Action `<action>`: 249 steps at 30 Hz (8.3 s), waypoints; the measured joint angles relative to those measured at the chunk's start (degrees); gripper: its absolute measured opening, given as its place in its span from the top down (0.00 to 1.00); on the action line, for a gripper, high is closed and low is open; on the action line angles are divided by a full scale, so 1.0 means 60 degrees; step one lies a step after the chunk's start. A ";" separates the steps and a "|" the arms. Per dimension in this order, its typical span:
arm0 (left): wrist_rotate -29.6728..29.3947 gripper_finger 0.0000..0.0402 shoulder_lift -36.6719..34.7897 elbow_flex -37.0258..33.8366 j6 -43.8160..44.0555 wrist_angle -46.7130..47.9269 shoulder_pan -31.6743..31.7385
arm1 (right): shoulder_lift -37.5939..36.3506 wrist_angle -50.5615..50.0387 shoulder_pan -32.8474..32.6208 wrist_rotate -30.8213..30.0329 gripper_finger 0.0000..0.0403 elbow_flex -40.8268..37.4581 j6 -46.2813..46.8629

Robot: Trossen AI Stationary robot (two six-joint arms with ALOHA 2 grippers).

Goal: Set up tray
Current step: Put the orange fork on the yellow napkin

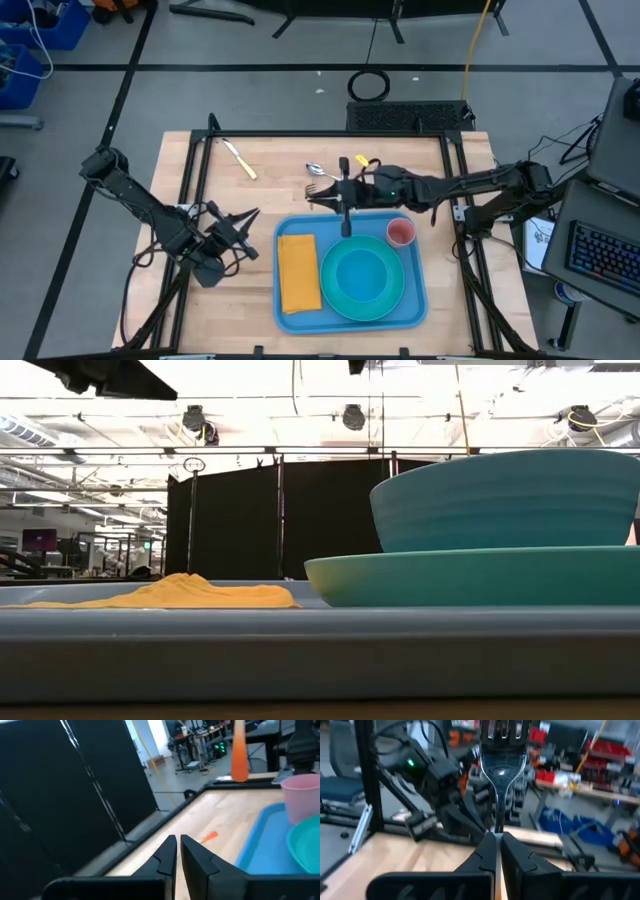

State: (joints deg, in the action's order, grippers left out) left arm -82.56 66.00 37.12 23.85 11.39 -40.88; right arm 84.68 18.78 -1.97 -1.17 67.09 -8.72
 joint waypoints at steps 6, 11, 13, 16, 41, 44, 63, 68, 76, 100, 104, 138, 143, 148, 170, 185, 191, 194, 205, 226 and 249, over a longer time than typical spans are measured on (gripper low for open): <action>-0.0159 0.92 0.0000 0.0000 -0.2694 -0.0874 0.0331 | 0.0000 0.0829 -0.0180 0.0011 1.00 0.0000 -0.0600; 0.0994 0.92 0.0000 0.0000 -0.4430 -0.1142 0.1205 | 0.0043 0.1685 -0.0191 0.0801 1.00 0.0000 -0.0553; 0.1177 0.92 0.0000 0.0000 -0.5156 -0.1868 0.1633 | 0.0077 0.1916 -0.0191 0.1079 1.00 -0.0001 -0.0511; 0.1660 0.92 0.0000 0.0000 -0.5569 -0.3400 0.2060 | 0.0228 0.2331 -0.0194 0.1239 1.00 -0.0004 -0.0631; 0.2110 0.57 0.1446 0.0007 -0.8728 -0.8675 0.2601 | 0.0938 0.4910 -0.0168 0.0927 1.00 0.0000 -0.0668; 0.1610 0.58 0.2115 0.0007 -0.9967 -1.0423 0.2681 | 0.1209 0.5135 -0.0119 0.0833 1.00 -0.0004 -0.0633; 0.2223 0.65 0.2750 0.0159 -1.1749 -1.2631 0.2621 | 0.1810 0.5870 0.0017 0.0198 1.00 -0.0004 -0.0362; 0.2215 0.65 0.2750 0.0164 -1.1713 -1.2628 0.2626 | 0.1810 0.5746 0.0017 0.0122 1.00 -0.0004 -0.0414; 0.2175 0.65 0.2750 0.0164 -1.1712 -1.2628 0.2651 | 0.1807 0.5513 0.0017 -0.0099 1.00 -0.0004 -0.0499; 0.1668 0.98 0.2732 0.0182 -1.1879 -1.2619 0.2581 | 0.2080 0.5461 0.0002 -0.0013 0.99 -0.0015 -0.0526; 0.1571 0.98 0.2735 0.0182 -1.1962 -1.2574 0.2457 | 0.2073 0.5332 -0.0012 -0.0002 0.95 -0.0015 -0.0911; 0.1744 0.98 0.0809 -0.1651 -0.7153 -1.2596 0.1204 | 0.0281 0.0810 -0.1382 -0.2087 0.81 0.0000 -0.3937; 0.3094 0.98 0.0495 -0.2618 -0.4078 -1.2596 0.1168 | -0.0231 0.0094 -0.1350 -0.2088 0.81 0.0000 -0.3899; 0.4516 0.98 0.0804 -0.3167 -0.1506 -1.2563 0.1418 | -0.0563 -0.0502 -0.1070 -0.1658 0.81 0.0000 -0.3029; 0.6108 0.98 0.4843 -0.3126 0.2985 -1.5959 0.1095 | -0.0703 -0.2105 0.1832 0.3667 0.69 0.0000 0.1780; 0.6004 0.98 0.7278 -0.1512 0.4347 -1.6447 0.0716 | -0.0043 -0.2178 0.1929 0.4481 0.42 0.0131 0.3375; 0.5905 0.98 0.7366 -0.1457 0.4187 -1.6559 0.0553 | 0.0585 -0.2206 0.1682 0.4518 0.44 0.0637 0.3339; 0.5862 0.98 0.7366 -0.1446 0.4005 -1.6575 0.0474 | 0.0942 -0.2209 0.1533 0.4513 0.43 0.0922 0.3341; 0.5493 0.98 0.7366 -0.1428 0.3723 -1.6590 0.0200 | 0.1997 -0.2093 0.0992 0.4470 0.44 0.2121 0.2911; 0.5587 0.98 0.7366 -0.1428 0.3510 -1.6556 0.0317 | 0.2617 -0.1394 0.0880 0.4207 0.48 0.2361 0.2846; 0.5416 0.98 0.7366 -0.1428 0.3369 -1.6369 0.0247 | 0.2750 -0.1007 0.0961 0.4009 0.98 0.2361 0.2563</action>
State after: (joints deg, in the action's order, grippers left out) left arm -50.07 110.19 28.56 44.06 -86.83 -39.40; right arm 101.19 12.74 3.79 22.88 81.25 6.66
